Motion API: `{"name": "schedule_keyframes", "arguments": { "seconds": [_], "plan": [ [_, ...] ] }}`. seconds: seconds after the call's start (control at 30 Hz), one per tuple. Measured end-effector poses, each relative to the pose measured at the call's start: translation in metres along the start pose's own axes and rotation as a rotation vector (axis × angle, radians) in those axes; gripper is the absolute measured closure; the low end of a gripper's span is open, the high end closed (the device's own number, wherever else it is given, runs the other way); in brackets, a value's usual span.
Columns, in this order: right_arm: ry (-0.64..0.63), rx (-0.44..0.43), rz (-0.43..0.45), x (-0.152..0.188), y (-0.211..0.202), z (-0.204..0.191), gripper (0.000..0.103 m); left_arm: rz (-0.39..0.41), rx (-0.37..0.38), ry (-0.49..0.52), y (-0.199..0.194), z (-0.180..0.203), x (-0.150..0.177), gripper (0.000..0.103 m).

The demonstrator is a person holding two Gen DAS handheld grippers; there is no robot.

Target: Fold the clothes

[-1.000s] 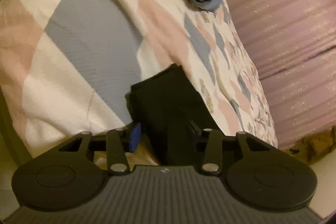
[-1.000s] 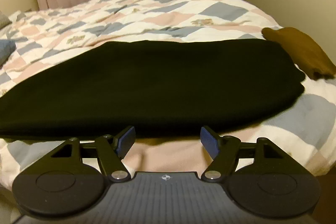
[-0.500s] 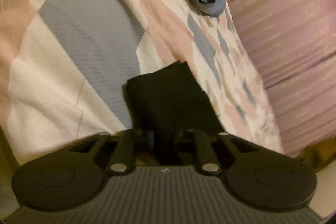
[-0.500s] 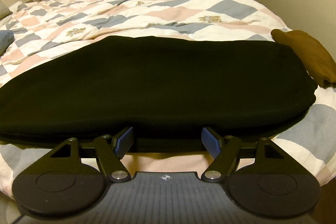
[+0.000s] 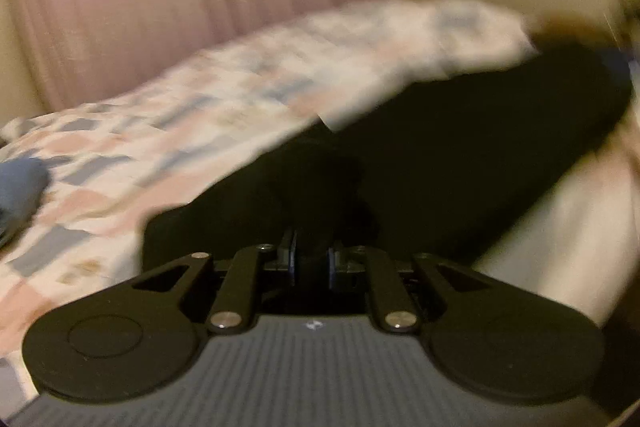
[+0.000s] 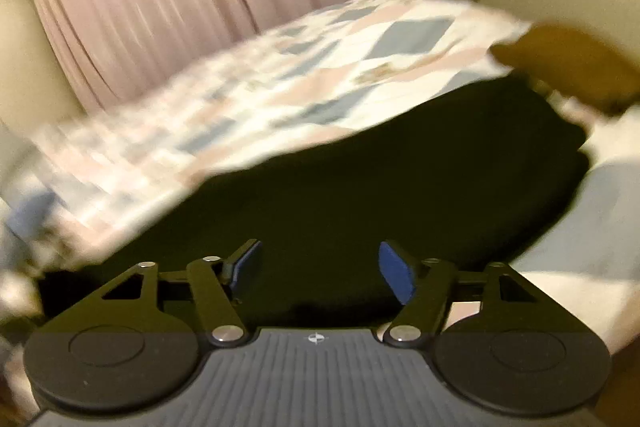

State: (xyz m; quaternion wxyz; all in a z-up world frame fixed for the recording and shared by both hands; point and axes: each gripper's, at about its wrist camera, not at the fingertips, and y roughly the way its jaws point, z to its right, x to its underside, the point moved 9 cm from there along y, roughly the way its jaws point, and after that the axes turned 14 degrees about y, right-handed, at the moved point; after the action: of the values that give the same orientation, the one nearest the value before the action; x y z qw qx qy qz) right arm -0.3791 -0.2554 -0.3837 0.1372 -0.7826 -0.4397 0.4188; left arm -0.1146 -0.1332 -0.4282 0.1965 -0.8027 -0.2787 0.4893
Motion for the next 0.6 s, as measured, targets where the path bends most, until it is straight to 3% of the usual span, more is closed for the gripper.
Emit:
{"name": "schedule_keyframes", "arguments": {
  "seconds": [0.07,0.17,0.3,0.4,0.6],
  "plan": [
    [0.108,-0.123,-0.07,-0.001,0.007,-0.009,0.04,-0.016,-0.02,0.036,0.003,0.012,0.01,0.092],
    [0.269,-0.292,-0.27,0.015,0.04,-0.032,0.049,0.004,-0.025,0.021,-0.003,0.008,0.011,0.092],
    [0.38,-0.38,-0.539,0.055,0.097,-0.076,0.049,0.03,-0.058,0.058,-0.003,0.006,0.009,0.09],
    [0.397,-0.337,-0.683,0.083,0.136,-0.104,0.049,0.051,-0.07,0.035,-0.006,0.005,0.01,0.09],
    [0.383,-0.212,-0.779,0.109,0.167,-0.123,0.049,0.099,-0.082,-0.089,-0.016,-0.012,0.01,0.089]
  ]
}}
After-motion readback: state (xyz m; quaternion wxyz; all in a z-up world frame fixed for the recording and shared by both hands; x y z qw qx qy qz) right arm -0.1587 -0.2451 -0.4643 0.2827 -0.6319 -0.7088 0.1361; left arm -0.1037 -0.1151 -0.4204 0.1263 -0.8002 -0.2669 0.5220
